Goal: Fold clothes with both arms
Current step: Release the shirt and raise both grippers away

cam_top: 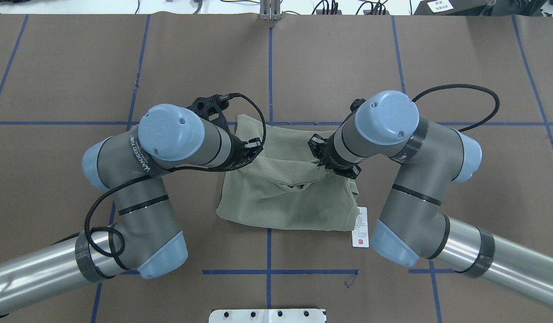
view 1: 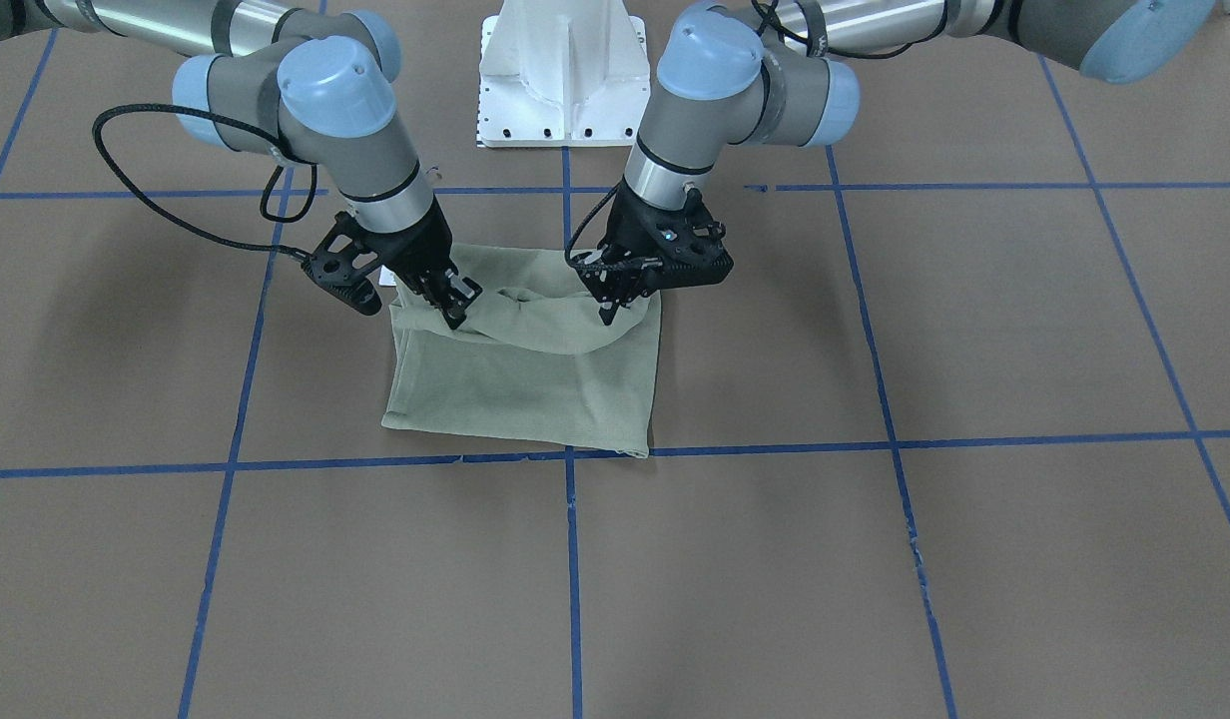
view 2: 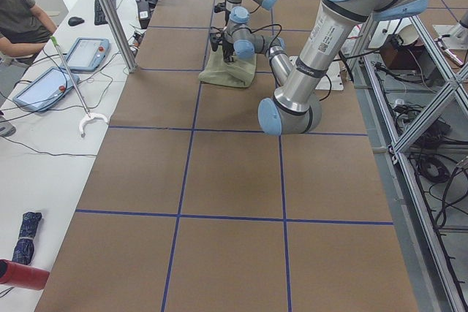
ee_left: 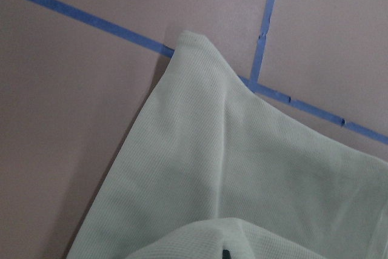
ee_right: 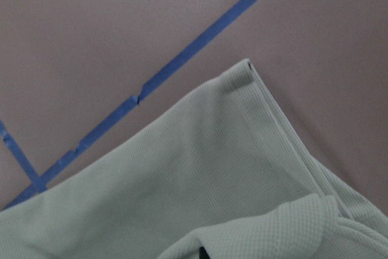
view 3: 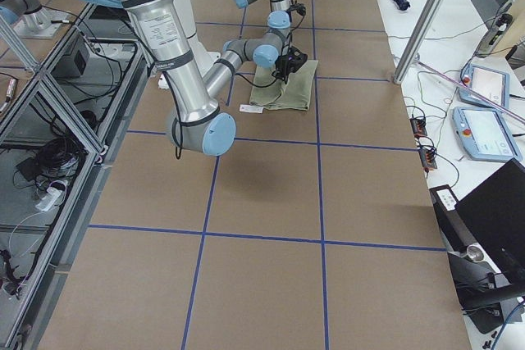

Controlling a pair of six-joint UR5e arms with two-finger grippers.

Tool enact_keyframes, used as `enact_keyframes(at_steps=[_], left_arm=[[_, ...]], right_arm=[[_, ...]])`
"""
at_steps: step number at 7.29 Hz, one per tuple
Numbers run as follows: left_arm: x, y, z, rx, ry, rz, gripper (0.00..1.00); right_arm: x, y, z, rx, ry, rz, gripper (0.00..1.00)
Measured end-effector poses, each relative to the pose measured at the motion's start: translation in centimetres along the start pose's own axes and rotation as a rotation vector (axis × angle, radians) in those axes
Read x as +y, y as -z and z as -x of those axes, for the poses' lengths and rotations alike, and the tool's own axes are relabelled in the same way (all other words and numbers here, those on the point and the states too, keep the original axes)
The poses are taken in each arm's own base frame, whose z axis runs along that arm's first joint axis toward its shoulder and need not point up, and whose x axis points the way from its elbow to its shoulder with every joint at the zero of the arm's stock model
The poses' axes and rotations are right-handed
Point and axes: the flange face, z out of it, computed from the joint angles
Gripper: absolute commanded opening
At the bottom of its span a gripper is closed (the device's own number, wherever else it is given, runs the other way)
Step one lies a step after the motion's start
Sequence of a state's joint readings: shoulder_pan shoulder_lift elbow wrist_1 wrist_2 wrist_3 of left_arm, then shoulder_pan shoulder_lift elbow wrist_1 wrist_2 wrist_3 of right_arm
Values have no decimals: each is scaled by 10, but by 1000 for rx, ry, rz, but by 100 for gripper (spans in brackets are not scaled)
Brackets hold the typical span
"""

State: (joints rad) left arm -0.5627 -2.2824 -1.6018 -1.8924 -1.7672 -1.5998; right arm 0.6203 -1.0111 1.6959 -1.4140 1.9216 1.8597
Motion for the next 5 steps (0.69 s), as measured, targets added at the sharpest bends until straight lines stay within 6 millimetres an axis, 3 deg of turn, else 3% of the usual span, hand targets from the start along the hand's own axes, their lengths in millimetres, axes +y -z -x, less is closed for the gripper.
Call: enact_keyframes(at_steps=[2,3,5], left_arm=[[-67,-14,4,-37,-13,-74,100],[-92,-11,10,-50,-33,-101,100],[-106,-7,14,-56,-48,-109,100]], right_arm=[[-46,-15,14,47,66,-10,100],[-70,-12,16,53,77,-24,100],[-110,2,16,51,78,-33,100]])
